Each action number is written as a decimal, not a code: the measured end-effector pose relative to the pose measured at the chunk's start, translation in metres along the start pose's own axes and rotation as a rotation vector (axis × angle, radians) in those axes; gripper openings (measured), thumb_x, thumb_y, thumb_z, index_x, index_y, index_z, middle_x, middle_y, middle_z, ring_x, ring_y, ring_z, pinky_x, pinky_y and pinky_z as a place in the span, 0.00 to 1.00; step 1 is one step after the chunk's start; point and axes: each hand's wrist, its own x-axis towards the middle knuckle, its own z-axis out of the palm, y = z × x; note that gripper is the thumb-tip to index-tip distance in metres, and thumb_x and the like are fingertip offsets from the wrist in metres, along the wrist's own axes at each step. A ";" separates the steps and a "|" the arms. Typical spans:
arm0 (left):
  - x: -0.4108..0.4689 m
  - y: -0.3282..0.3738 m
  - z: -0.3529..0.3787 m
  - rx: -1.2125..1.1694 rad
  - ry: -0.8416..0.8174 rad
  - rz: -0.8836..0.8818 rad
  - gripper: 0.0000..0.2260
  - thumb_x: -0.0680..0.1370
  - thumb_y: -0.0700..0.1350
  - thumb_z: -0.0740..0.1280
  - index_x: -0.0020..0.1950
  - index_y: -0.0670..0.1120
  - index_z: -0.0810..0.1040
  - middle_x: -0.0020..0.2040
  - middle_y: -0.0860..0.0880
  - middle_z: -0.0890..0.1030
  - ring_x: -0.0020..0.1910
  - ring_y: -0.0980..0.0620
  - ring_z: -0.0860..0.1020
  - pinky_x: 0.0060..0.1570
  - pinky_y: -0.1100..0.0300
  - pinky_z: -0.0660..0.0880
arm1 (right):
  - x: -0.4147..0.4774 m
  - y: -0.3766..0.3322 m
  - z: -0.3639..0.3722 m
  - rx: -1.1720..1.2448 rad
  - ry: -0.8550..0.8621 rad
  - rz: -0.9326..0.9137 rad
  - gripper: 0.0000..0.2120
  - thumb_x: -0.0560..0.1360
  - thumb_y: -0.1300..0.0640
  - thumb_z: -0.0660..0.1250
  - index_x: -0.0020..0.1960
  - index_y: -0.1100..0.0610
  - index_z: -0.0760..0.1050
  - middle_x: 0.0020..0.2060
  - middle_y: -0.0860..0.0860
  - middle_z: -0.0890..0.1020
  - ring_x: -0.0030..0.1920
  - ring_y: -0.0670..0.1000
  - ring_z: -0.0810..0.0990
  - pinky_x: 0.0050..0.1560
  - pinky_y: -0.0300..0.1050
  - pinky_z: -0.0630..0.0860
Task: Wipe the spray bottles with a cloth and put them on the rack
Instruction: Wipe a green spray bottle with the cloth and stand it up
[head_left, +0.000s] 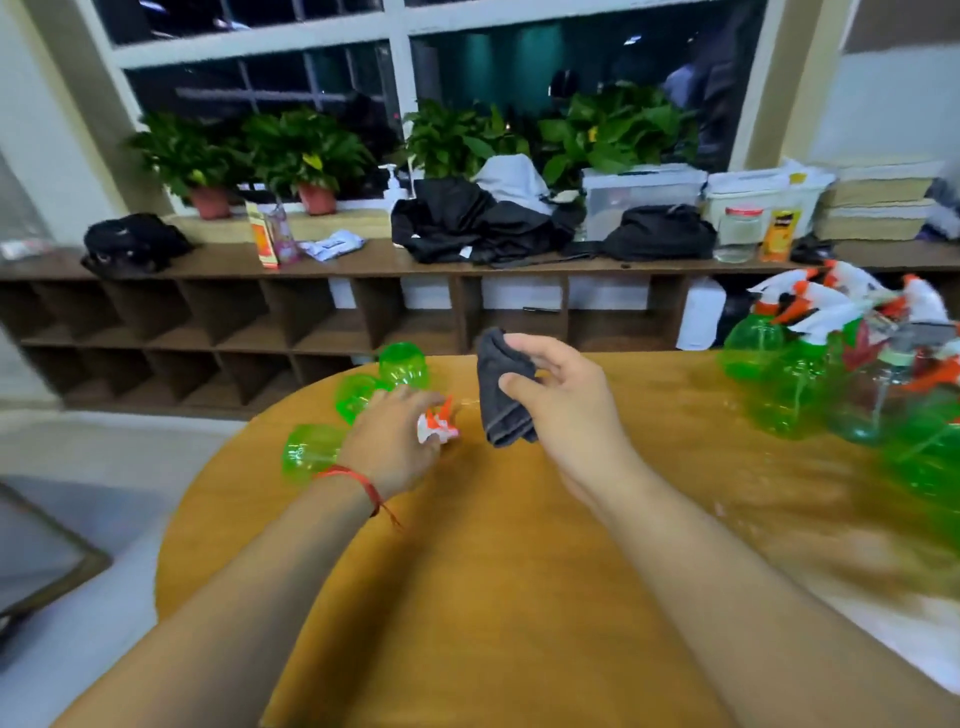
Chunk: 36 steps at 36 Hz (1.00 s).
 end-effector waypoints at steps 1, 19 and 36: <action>-0.003 -0.010 -0.004 0.052 0.000 -0.016 0.22 0.77 0.46 0.74 0.72 0.51 0.79 0.65 0.46 0.79 0.64 0.39 0.74 0.65 0.46 0.72 | 0.002 -0.001 0.010 0.003 -0.013 -0.010 0.18 0.80 0.65 0.71 0.61 0.43 0.82 0.60 0.45 0.84 0.55 0.46 0.85 0.49 0.41 0.78; -0.035 -0.052 -0.042 0.546 -0.453 -0.127 0.37 0.75 0.55 0.75 0.81 0.56 0.62 0.75 0.46 0.69 0.75 0.38 0.67 0.64 0.46 0.79 | -0.003 -0.016 0.015 -0.087 -0.033 -0.006 0.18 0.79 0.64 0.72 0.62 0.44 0.83 0.57 0.42 0.85 0.54 0.45 0.84 0.47 0.43 0.77; 0.025 0.097 -0.023 -0.008 -0.291 0.124 0.38 0.72 0.56 0.80 0.79 0.52 0.69 0.71 0.47 0.76 0.70 0.43 0.75 0.68 0.53 0.74 | -0.007 -0.042 -0.099 -0.133 0.113 -0.096 0.19 0.79 0.66 0.72 0.61 0.45 0.83 0.55 0.39 0.86 0.52 0.39 0.84 0.44 0.32 0.75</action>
